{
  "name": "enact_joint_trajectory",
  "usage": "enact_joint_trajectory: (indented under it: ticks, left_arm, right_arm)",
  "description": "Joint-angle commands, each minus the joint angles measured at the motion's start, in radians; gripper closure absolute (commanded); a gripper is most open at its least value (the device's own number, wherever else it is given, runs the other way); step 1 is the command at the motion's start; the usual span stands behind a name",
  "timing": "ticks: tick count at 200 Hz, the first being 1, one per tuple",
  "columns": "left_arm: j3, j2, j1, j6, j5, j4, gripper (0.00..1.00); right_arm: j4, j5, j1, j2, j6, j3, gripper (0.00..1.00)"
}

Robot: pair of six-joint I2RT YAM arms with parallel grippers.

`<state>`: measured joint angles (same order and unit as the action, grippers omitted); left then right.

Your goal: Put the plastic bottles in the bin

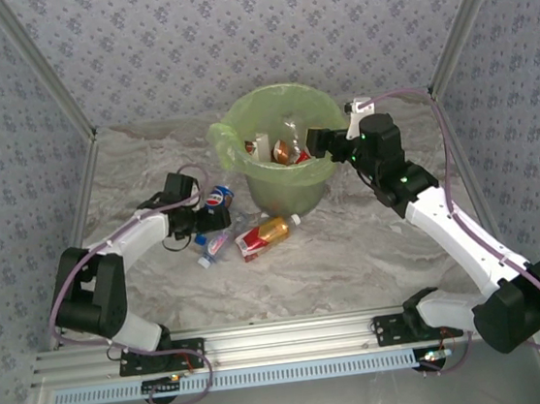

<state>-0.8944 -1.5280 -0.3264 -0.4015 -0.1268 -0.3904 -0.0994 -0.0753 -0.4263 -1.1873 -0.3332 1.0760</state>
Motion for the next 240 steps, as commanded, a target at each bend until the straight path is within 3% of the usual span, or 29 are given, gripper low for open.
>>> enact_joint_trajectory:
  ticks: [1, 32, 68, 105, 146, 191, 240]
  left_arm:
    - [-0.046, -0.024, 0.011, -0.014, 0.06, 0.022, 0.01]
    - [-0.147, -0.118, 0.012, 0.067, -0.014, 0.013, 0.01]
    - [-0.283, -0.247, 0.027, 0.135, 0.007, -0.044, 0.01]
    - [-0.401, -0.364, 0.013, 0.184, 0.003, -0.103, 0.09]
    - [-0.423, -0.429, 0.007, 0.2, 0.018, -0.117, 0.19]
    - [-0.437, -0.46, 0.004, 0.209, 0.035, -0.117, 0.2]
    - [-0.442, -0.469, 0.003, 0.198, 0.079, -0.107, 0.28]
  right_arm:
    - [0.007, -0.013, -0.002, 0.0, -0.02, 0.027, 0.02]
    - [0.0, -0.018, -0.002, 0.0, -0.02, 0.029, 0.02]
    - [-0.025, -0.018, -0.001, 0.009, -0.021, 0.031, 0.02]
    - [-0.039, -0.039, 0.0, 0.026, -0.02, 0.015, 0.02]
    - [-0.045, -0.048, 0.001, 0.025, -0.014, 0.01, 0.02]
    - [-0.054, -0.042, 0.003, 0.018, -0.007, 0.018, 0.02]
    - [-0.068, -0.045, 0.004, 0.026, -0.008, 0.016, 0.02]
